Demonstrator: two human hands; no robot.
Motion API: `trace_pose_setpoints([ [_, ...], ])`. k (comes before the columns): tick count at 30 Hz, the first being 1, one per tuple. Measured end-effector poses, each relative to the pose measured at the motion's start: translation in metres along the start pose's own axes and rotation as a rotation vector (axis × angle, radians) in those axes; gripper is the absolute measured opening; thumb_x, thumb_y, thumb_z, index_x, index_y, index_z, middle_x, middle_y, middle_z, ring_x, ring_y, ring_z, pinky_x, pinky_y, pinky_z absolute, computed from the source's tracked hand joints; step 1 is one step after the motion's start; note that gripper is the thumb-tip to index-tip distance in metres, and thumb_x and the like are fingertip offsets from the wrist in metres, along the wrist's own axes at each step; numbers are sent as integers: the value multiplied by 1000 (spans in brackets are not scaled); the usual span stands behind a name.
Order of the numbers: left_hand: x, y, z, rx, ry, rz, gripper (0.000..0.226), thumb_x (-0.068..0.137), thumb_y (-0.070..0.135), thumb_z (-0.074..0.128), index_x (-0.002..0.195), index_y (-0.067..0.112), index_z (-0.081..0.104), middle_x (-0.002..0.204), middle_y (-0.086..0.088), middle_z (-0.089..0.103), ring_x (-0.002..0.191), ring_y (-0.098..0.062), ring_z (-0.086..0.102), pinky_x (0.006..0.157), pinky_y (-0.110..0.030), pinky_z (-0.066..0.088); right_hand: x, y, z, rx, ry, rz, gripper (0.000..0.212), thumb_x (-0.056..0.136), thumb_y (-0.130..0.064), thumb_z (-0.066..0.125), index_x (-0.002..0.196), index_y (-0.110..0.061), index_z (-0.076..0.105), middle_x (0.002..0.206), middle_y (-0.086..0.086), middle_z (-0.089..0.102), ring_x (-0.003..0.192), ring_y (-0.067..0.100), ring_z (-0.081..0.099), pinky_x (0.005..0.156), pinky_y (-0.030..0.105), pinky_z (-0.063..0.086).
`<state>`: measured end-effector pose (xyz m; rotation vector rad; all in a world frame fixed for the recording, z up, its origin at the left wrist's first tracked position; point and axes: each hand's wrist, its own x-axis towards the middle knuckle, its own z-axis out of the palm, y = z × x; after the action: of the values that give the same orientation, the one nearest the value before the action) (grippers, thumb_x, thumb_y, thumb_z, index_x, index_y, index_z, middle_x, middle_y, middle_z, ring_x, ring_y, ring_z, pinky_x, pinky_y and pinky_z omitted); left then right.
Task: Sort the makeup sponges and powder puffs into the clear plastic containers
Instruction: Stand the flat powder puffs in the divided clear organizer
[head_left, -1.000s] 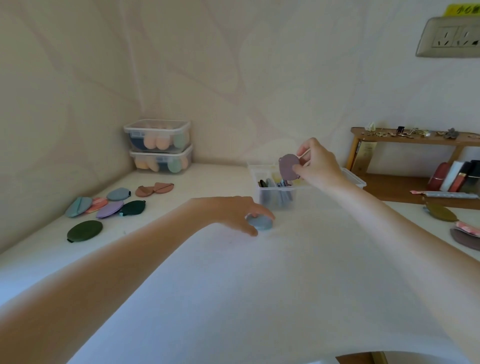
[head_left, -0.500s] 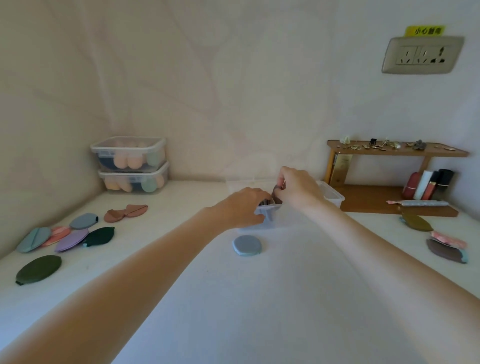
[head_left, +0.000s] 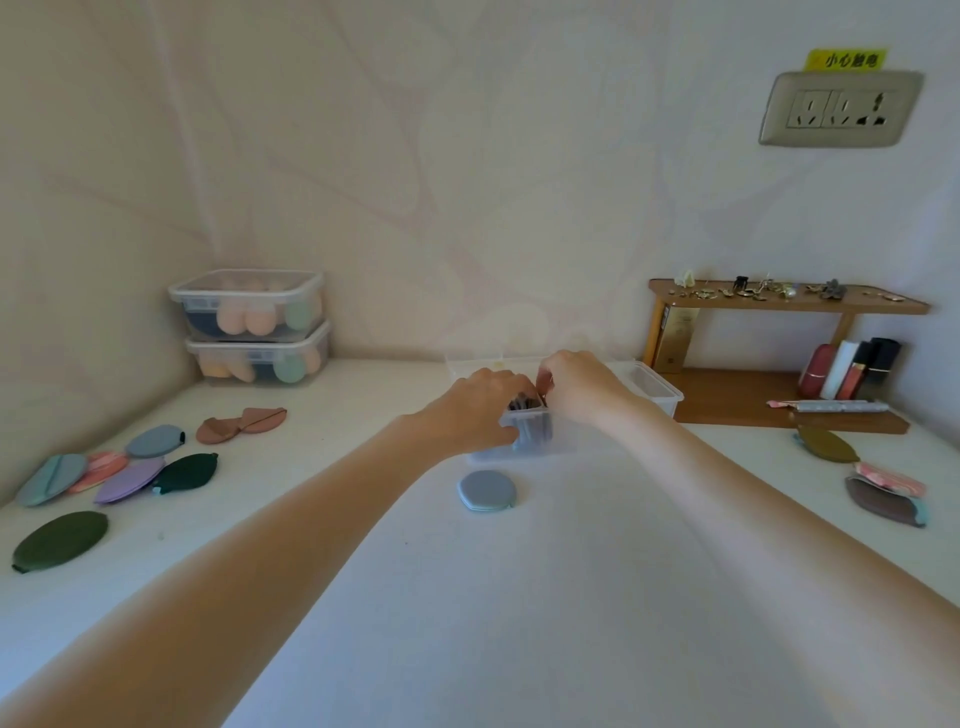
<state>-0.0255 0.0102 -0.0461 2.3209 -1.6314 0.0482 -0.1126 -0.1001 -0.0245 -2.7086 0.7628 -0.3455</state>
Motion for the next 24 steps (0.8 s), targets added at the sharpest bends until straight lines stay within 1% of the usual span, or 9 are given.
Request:
trace_pose_setpoints([
  [4,-9,-5,-6,-14,45,-33,47,83,17,63,128,19,50,132,-4,50,123,-26,41,104,-38,36,0,5,-5,40,33,7,31,84,5,48,99,-5,73,108,16,68,101,34,62,90,42,53],
  [10,-16,-5,-8,32,18,-58,44,84,17,60,127,21,50,132,-4,48,120,-27,41,103,-36,34,-6,4,-5,26,-24,-21,28,86,3,49,101,-3,72,111,17,67,104,34,61,92,41,52],
  [13,-17,-3,-9,18,32,-47,42,84,17,60,125,21,51,129,-4,50,119,-27,42,103,-37,35,-12,5,-9,21,63,-25,32,86,7,45,101,-3,71,114,16,65,106,32,60,89,36,51],
  [15,-17,-3,-10,3,44,-38,41,84,16,60,124,21,53,128,-4,51,118,-27,43,102,-38,36,-20,1,-14,72,195,-84,33,85,8,42,93,-3,72,107,12,67,97,27,62,81,31,49],
  [17,-18,-4,-10,-31,77,-26,39,82,13,61,120,20,56,123,-5,54,115,-27,47,100,-40,39,-34,-6,-16,158,255,-186,33,84,7,40,82,-3,71,84,5,67,72,16,59,65,23,44],
  [19,-22,-5,-9,-81,113,-12,35,82,13,61,117,17,59,120,-6,57,112,-25,51,97,-35,41,-50,-15,-6,145,95,-279,30,84,4,41,79,-2,70,66,-2,61,56,8,50,55,17,38],
  [20,-25,-5,-9,-92,124,-7,33,83,13,60,116,16,61,121,-5,58,112,-23,52,96,-30,41,-56,-18,4,83,-14,-303,27,85,1,43,80,0,69,67,1,63,59,12,53,58,17,41],
  [22,-30,-6,-9,-96,135,-8,31,84,10,58,114,16,63,120,-4,59,112,-21,53,95,-28,40,-60,-19,24,-27,-151,-309,24,89,-7,46,89,1,68,89,11,69,82,25,61,76,28,46],
  [24,-36,-9,-12,-131,151,-23,32,82,6,57,112,16,63,119,-5,59,110,-22,54,96,-32,43,-60,-19,35,-39,-214,-270,20,90,-17,53,94,-3,66,103,9,67,96,24,59,81,32,46],
])
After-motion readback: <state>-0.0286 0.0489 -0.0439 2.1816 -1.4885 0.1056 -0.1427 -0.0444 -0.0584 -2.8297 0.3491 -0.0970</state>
